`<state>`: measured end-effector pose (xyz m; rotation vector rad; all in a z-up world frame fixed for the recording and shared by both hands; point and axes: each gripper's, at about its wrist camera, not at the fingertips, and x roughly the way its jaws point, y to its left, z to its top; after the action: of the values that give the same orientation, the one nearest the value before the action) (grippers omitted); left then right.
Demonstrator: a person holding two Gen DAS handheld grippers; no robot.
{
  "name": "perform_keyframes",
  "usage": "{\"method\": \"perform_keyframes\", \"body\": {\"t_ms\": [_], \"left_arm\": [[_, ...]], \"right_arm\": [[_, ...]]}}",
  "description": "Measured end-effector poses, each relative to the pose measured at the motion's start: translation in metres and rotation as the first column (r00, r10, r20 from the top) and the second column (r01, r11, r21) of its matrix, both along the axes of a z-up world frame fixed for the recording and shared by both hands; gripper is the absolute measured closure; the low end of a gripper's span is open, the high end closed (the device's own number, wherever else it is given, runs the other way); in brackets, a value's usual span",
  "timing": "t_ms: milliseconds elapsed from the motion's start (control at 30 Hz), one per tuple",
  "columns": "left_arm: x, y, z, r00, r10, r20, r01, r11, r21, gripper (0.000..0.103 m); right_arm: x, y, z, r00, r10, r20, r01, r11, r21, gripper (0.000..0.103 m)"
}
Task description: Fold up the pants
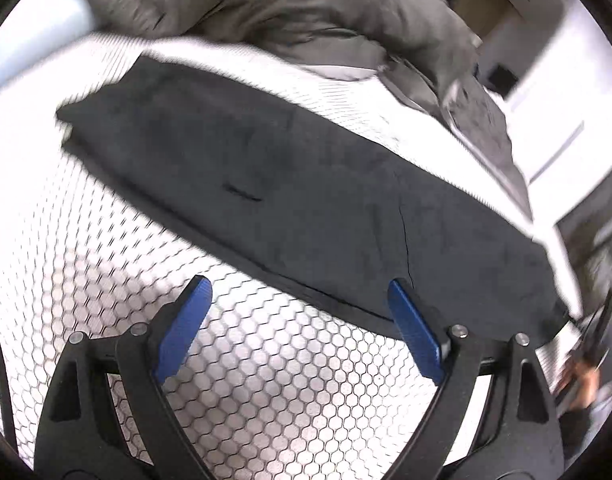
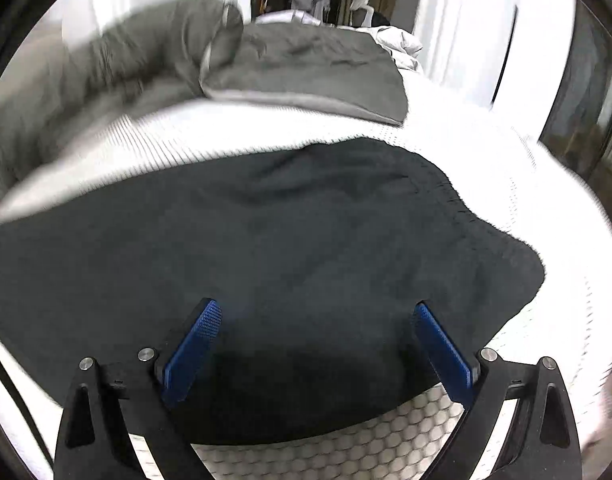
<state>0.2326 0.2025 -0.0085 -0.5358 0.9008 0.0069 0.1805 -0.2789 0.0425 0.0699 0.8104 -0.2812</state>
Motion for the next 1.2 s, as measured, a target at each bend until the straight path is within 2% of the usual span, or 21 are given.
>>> {"method": "perform_keyframes", "body": {"t_ms": [67,200,233,267,333,433,600,733,867,933,1000,1100,1200], "left_arm": [[-0.001,0.016,-0.008,0.999,0.036,-0.011,-0.037,0.993,-0.108,0.026],[0.011,0.035,-0.030,0.995,0.091,-0.041,-0.099,0.963,-0.249,0.051],[0.015,0.036,-0.033,0.993,0.110,-0.046,-0.118,0.959,-0.259,0.062],[0.023,0.041,-0.039,0.990,0.135,-0.051,-0.144,0.953,-0.267,0.066],[0.036,0.043,-0.044,0.983,0.176,-0.055,-0.184,0.949,-0.255,0.083],[0.043,0.039,-0.045,0.979,0.202,-0.041,-0.206,0.953,-0.222,0.094],[0.039,0.038,-0.033,0.978,0.207,0.023,-0.199,0.961,-0.194,0.097],[0.019,0.052,-0.028,0.976,0.212,0.039,-0.199,0.956,-0.217,0.097],[-0.006,0.073,-0.023,0.968,0.247,0.046,-0.231,0.948,-0.217,0.098],[-0.013,0.082,-0.021,0.965,0.258,0.050,-0.243,0.949,-0.201,0.098],[-0.024,0.088,-0.017,0.960,0.273,0.059,-0.260,0.952,-0.162,0.098],[-0.040,0.093,-0.009,0.956,0.280,0.082,-0.269,0.955,-0.129,0.098],[-0.055,0.100,0.000,0.957,0.271,0.103,-0.259,0.959,-0.119,0.098]], "right_arm": [[-0.014,-0.009,0.005,1.000,-0.006,0.017,0.004,0.995,0.098,0.005],[-0.029,-0.037,0.002,0.999,-0.039,0.022,0.034,0.975,0.219,0.005],[-0.032,-0.039,0.002,0.998,-0.053,0.022,0.046,0.971,0.234,0.005],[-0.035,-0.047,0.002,0.997,-0.076,0.025,0.067,0.964,0.257,0.005],[-0.037,-0.055,0.003,0.993,-0.114,0.019,0.105,0.955,0.278,0.005],[-0.040,-0.074,-0.001,0.986,-0.165,0.007,0.153,0.929,0.337,0.005],[-0.046,-0.095,-0.007,0.980,-0.198,0.014,0.170,0.875,0.454,0.005],[-0.039,-0.094,-0.012,0.980,-0.198,0.020,0.165,0.866,0.471,0.005],[-0.026,-0.099,-0.017,0.956,-0.285,0.076,0.212,0.842,0.496,0.005],[-0.020,-0.098,-0.016,0.945,-0.311,0.097,0.222,0.833,0.506,0.016],[-0.013,-0.093,-0.016,0.948,-0.308,0.077,0.231,0.835,0.499,0.058],[-0.020,-0.085,-0.010,0.963,-0.247,0.108,0.156,0.838,0.523,0.079],[-0.038,-0.077,0.004,0.973,-0.179,0.144,0.083,0.858,0.506,0.082]]}}
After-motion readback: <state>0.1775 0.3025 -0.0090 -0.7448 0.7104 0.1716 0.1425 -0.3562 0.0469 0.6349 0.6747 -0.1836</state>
